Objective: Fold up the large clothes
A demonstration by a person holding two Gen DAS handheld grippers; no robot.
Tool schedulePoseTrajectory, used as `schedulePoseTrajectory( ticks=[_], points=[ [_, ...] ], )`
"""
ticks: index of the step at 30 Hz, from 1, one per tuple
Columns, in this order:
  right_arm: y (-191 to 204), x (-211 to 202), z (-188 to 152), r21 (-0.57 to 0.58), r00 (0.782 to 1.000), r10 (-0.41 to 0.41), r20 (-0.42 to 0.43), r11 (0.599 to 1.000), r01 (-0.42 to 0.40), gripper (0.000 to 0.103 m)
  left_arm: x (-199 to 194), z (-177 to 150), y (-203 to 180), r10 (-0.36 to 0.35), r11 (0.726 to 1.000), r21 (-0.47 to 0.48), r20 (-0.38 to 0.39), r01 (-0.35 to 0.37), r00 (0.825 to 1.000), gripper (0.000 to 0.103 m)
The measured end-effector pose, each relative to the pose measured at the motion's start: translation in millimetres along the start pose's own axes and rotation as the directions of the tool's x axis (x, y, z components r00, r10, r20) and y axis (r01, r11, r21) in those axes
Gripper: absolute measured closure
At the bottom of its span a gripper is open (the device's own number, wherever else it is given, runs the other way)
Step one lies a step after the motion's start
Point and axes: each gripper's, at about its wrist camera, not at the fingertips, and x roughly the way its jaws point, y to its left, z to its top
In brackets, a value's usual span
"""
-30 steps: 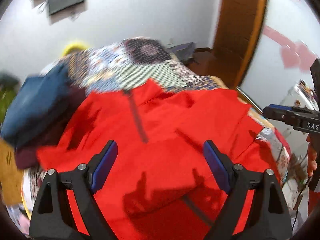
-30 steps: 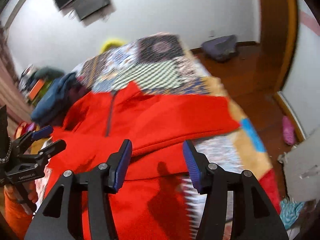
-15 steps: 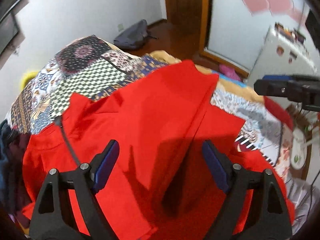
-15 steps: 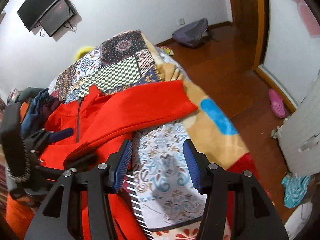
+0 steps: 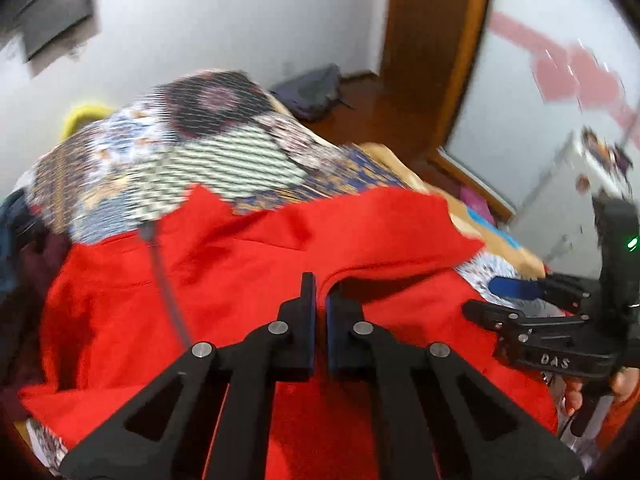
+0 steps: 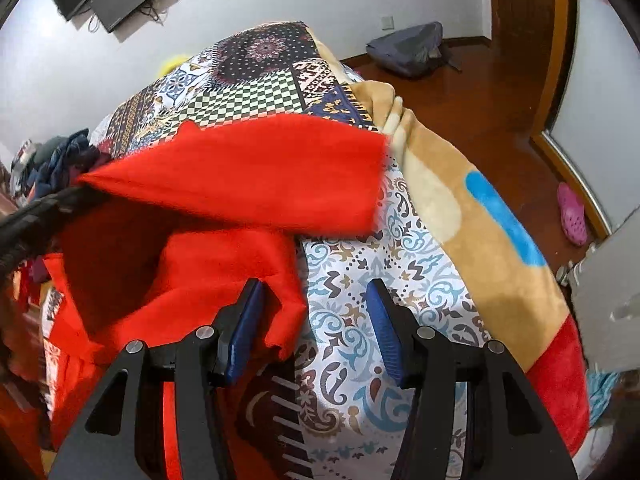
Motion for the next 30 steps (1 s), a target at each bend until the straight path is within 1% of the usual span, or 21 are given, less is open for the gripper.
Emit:
schedulePoseTrajectory(
  ticks=[2, 4, 6, 7, 9, 10, 11, 12, 13, 14, 17, 19, 21, 23, 24, 26, 28, 30],
  points=[
    [-1.6, -0.4, -0.5, 0.001, 1.0, 0.004, -0.003, 1.0, -0.004, 0.053, -20.4, -11.2, 23.9, 0.024, 0.998, -0.064, 0.026, -0.022, 0.999, 0.1],
    [-2.4, -0.5, -0.6, -0.003, 1.0, 0.007, -0.002, 1.0, -0.007, 0.053, -38.2, -34.0, 48.8, 0.064, 0.989, -0.134, 0.03, -0.06, 0.997, 0.1],
    [-1.7, 0.3, -0.5, -0.005, 1.0, 0.007, -0.003, 1.0, -0.007, 0.053, -43.2, -55.2, 66.2, 0.07, 0.98, -0.186, 0.002, -0.069, 0.998, 0.1],
    [-0.8, 1.6, -0.1, -0.006, 1.0, 0.003, -0.002, 1.0, -0.003, 0.053, -42.6, -73.3, 76.3, 0.067, 0.974, -0.216, -0.034, -0.073, 0.997, 0.1],
    [1.3, 1.9, -0.3, -0.013, 1.0, -0.009, 0.001, 1.0, 0.009, 0.053, -38.0, -97.7, 85.3, 0.066, 0.966, -0.243, -0.09, -0.086, 0.994, 0.094],
    [2.4, 2.4, -0.4, -0.013, 1.0, -0.012, 0.002, 1.0, 0.012, 0.053, -32.1, -113.8, 89.6, 0.062, 0.962, -0.256, -0.136, -0.096, 0.989, 0.087],
    [2.9, 2.4, -0.3, -0.012, 1.0, -0.015, 0.003, 1.0, 0.015, 0.053, -27.9, -123.2, 92.7, 0.062, 0.959, -0.263, -0.171, -0.106, 0.983, 0.079],
    [3.2, 2.3, -0.4, -0.01, 1.0, -0.017, 0.003, 1.0, 0.017, 0.053, -23.8, -130.6, 94.5, 0.058, 0.957, -0.268, -0.196, -0.11, 0.979, 0.074],
    [3.2, 2.0, -0.3, -0.008, 1.0, -0.019, 0.001, 1.0, 0.019, 0.053, -20.8, -138.5, 96.0, 0.049, 0.955, -0.277, -0.218, -0.109, 0.975, 0.064],
    [3.3, 1.8, 0.4, -0.005, 1.0, -0.02, -0.002, 1.0, 0.02, 0.053, -20.2, -140.9, 96.2, 0.051, 0.954, -0.278, -0.223, -0.114, 0.974, 0.06],
    [3.2, -2.5, 2.6, 0.002, 1.0, -0.02, -0.014, 1.0, 0.02, 0.053, -26.8, -132.7, 89.6, 0.092, 0.96, -0.24, -0.204, -0.141, 0.975, 0.057],
    [3.5, -8.1, 5.2, 0.006, 1.0, -0.012, -0.01, 1.0, 0.012, 0.053, -30.9, -119.7, 82.2, 0.137, 0.968, -0.185, -0.185, -0.171, 0.973, 0.057],
    [5.1, -16.7, 9.3, 0.005, 1.0, -0.007, 0.012, 1.0, 0.007, 0.053, -33.0, -104.2, 73.1, 0.163, 0.976, -0.119, -0.149, -0.181, 0.975, 0.052],
    [8.5, -24.1, 12.8, -0.001, 0.999, -0.007, 0.033, 1.0, 0.007, 0.053, -31.0, -91.9, 68.4, 0.15, 0.984, -0.079, -0.119, -0.16, 0.981, 0.051],
    [10.2, -27.8, 14.7, -0.005, 0.999, -0.005, 0.044, 1.0, 0.005, 0.053, -29.2, -83.7, 62.3, 0.128, 0.99, -0.054, -0.104, -0.134, 0.986, 0.051],
    [15.2, -34.0, 18.4, -0.014, 0.998, 0.005, 0.063, 1.0, -0.004, 0.053, -21.0, -72.6, 53.1, 0.102, 0.994, -0.017, -0.098, -0.104, 0.99, 0.051],
    [21.6, -38.1, 20.6, -0.029, 0.997, 0.017, 0.076, 0.999, -0.014, 0.053, -3.8, -63.3, 45.2, 0.077, 0.997, 0.012, -0.124, -0.076, 0.989, 0.051],
    [26.3, -36.5, 20.9, -0.042, 0.997, 0.023, 0.073, 0.999, -0.02, 0.053, 19.4, -57.3, 39.4, 0.045, 0.999, 0.031, -0.173, -0.04, 0.984, 0.051]
  ],
)
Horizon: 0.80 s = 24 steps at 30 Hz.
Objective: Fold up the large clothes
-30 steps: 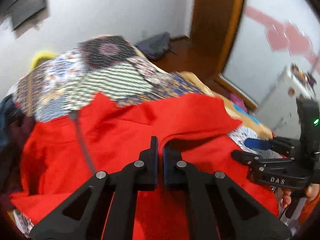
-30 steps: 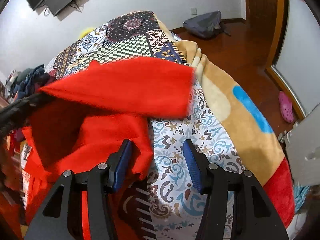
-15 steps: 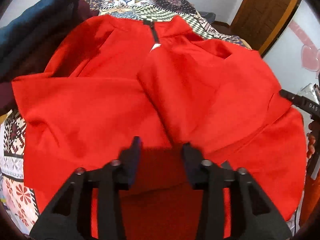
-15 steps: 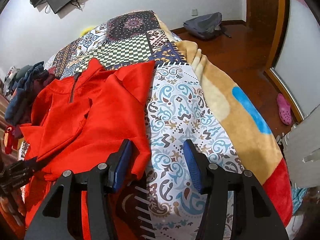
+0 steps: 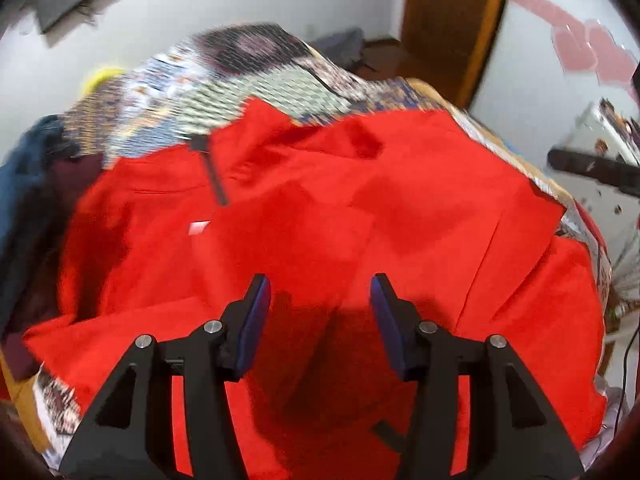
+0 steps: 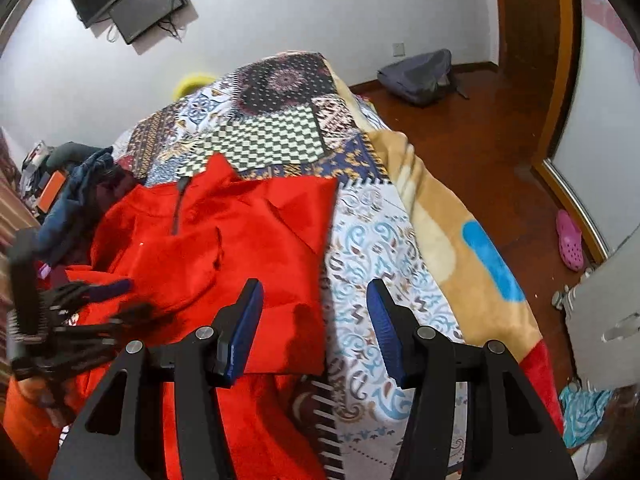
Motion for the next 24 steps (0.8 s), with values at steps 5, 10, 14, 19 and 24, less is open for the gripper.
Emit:
schedulePoseTrajectory(
  ticks=[5, 10, 14, 19, 24],
  points=[
    [10.7, 18.1, -5.2, -0.061, 0.998, -0.022, -0.052, 0.998, 0.019, 0.053, 50.2, 15.4, -11.4, -0.056, 0.998, 0.01, -0.128, 0.058, 0.99, 0.051],
    [14.8, 41.5, -15.9, -0.107, 0.99, -0.064, -0.126, 0.993, 0.05, 0.053, 72.9, 27.3, -2.5, -0.095, 0.994, -0.072, -0.148, 0.085, 0.984, 0.063],
    [15.3, 37.3, -15.9, -0.115, 0.991, -0.057, -0.121, 0.992, 0.044, 0.052, 73.2, 27.6, 17.9, -0.165, 0.976, -0.164, -0.117, 0.145, 0.979, 0.1],
    [16.4, 23.3, -4.3, -0.107, 0.993, -0.054, -0.101, 0.993, 0.043, 0.052, 19.4, 18.7, 54.5, -0.164, 0.948, -0.271, 0.04, 0.168, 0.986, 0.101],
    [29.3, 1.0, 5.9, -0.129, 0.999, -0.032, -0.029, 0.991, 0.028, 0.051, -79.7, -6.7, 95.0, -0.053, 0.946, -0.302, 0.226, 0.122, 0.973, 0.101]
  ],
)
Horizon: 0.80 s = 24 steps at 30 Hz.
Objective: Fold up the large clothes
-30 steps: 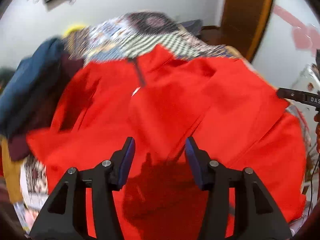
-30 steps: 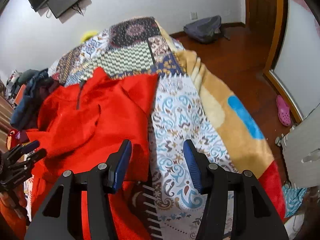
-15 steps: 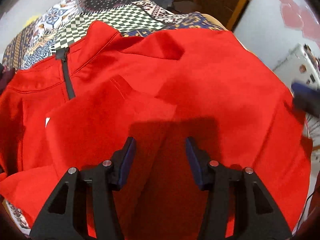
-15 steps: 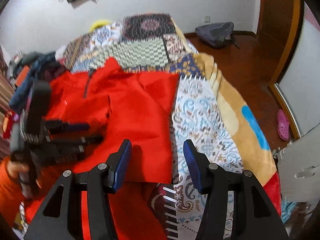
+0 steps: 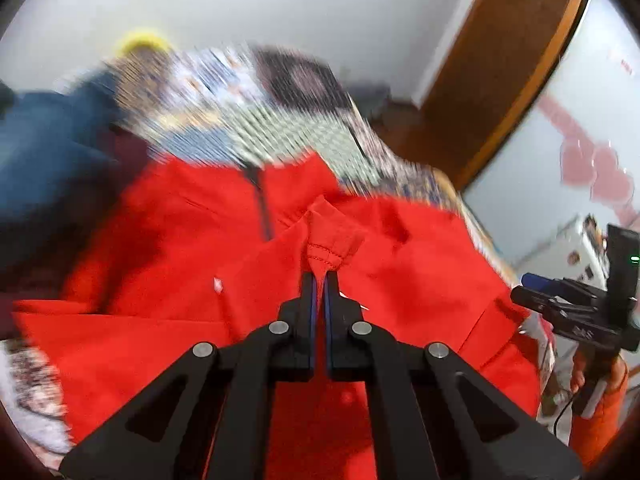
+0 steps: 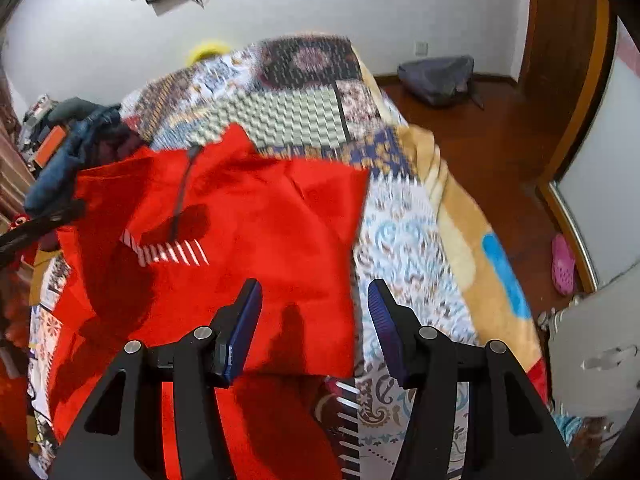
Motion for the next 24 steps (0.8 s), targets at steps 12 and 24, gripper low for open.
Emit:
schedulePoseTrajectory(
  ticks=[12, 24],
  points=[
    [12.8, 65.2, -14.0, -0.078, 0.986, -0.095, -0.14, 0.993, 0.084, 0.028, -106.7, -79.5, 88.5, 0.295, 0.954, -0.092, 0.118, -0.285, 0.948, 0.101],
    [20.4, 55.4, -15.2, -0.083, 0.976, -0.141, -0.168, 0.988, 0.129, 0.025, -54.4, -182.3, 161.1, 0.347, 0.878, -0.286, -0.174, -0.385, 0.922, 0.062]
  ],
)
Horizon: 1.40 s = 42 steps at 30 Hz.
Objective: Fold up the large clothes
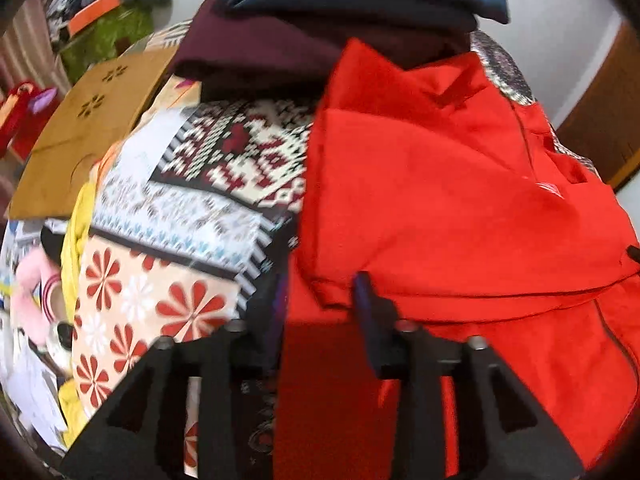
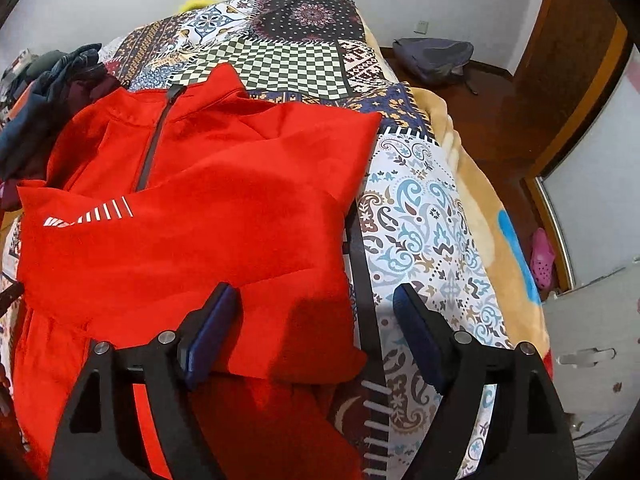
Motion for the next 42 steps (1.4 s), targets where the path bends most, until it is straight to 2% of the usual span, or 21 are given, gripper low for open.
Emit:
schedulePoseTrajectory(
  ticks=[5, 8, 12, 16, 20, 23, 29, 33, 35, 37, 40, 42],
  points=[
    [3.8, -9.9, 6.5, -0.024, 1.0, 0.01, 0.006, 1.0, -0.01, 0.025, -24.5, 7.8, -1.3, 0.021, 0.999, 0.036, 0.036, -0.022, 0.999, 0.06],
    [9.9, -19.9, 12.5, -0.049, 0.999, 0.009, 0.043, 0.999, -0.007, 0.025, -42.4, 26.5, -7.6, -0.013, 0.998, 0.063, 0.085, 0.008, 0.996, 0.055],
    [19.9, -36.0, 29.1, -0.087, 0.993, 0.035, 0.109, 0.996, -0.025, 0.025, -65.0, 51.3, -41.2, -0.049, 0.989, 0.146, 0.159, 0.025, 0.986, 0.048],
    [30.4, -43.6, 46.6, -0.099, 0.987, 0.053, 0.152, 0.994, -0.038, 0.025, -67.9, 76.0, -73.0, -0.113, 0.97, 0.234, 0.197, 0.065, 0.974, 0.044],
    [37.3, -46.9, 60.1, -0.098, 0.977, 0.097, 0.188, 0.992, -0.08, 0.025, -57.1, 98.9, -108.8, -0.132, 0.951, 0.304, 0.219, 0.061, 0.967, 0.044],
    [44.8, -40.9, 74.6, -0.102, 0.973, 0.13, 0.19, 0.988, -0.112, 0.025, -39.5, 118.8, -131.1, -0.128, 0.943, 0.327, 0.213, 0.053, 0.969, 0.044],
    [59.4, -7.4, 113.8, -0.128, 0.979, 0.135, 0.155, 0.985, -0.116, 0.025, 9.7, 144.4, -153.0, -0.094, 0.933, 0.36, 0.175, 0.025, 0.98, 0.044],
    [64.3, 23.4, 138.7, -0.12, 0.982, 0.165, 0.092, 0.981, -0.154, 0.025, 32.2, 153.6, -162.1, -0.051, 0.921, 0.388, 0.204, -0.033, 0.978, 0.045],
    [67.0, 46.7, 154.3, -0.111, 0.982, 0.185, 0.046, 0.977, -0.179, 0.025, 41.1, 157.7, -163.9, -0.03, 0.916, 0.395, 0.24, -0.069, 0.97, 0.049],
    [69.6, 68.8, 167.2, -0.102, 0.982, 0.19, 0.003, 0.977, -0.189, 0.025, 51.0, 160.6, -165.4, -0.036, 0.908, 0.412, 0.245, -0.071, 0.969, 0.054],
    [72.4, 98.1, 180.5, -0.078, 0.981, 0.19, -0.05, 0.978, -0.193, 0.025, 63.5, 161.6, -168.7, -0.005, 0.89, 0.44, 0.263, -0.115, 0.965, 0.063],
    [75.3, 120.9, 188.9, -0.065, 0.979, 0.185, -0.088, 0.979, -0.191, 0.025, 71.8, 164.4, -166.6, 0.003, 0.892, 0.436, 0.26, -0.12, 0.966, 0.069]
  ],
)
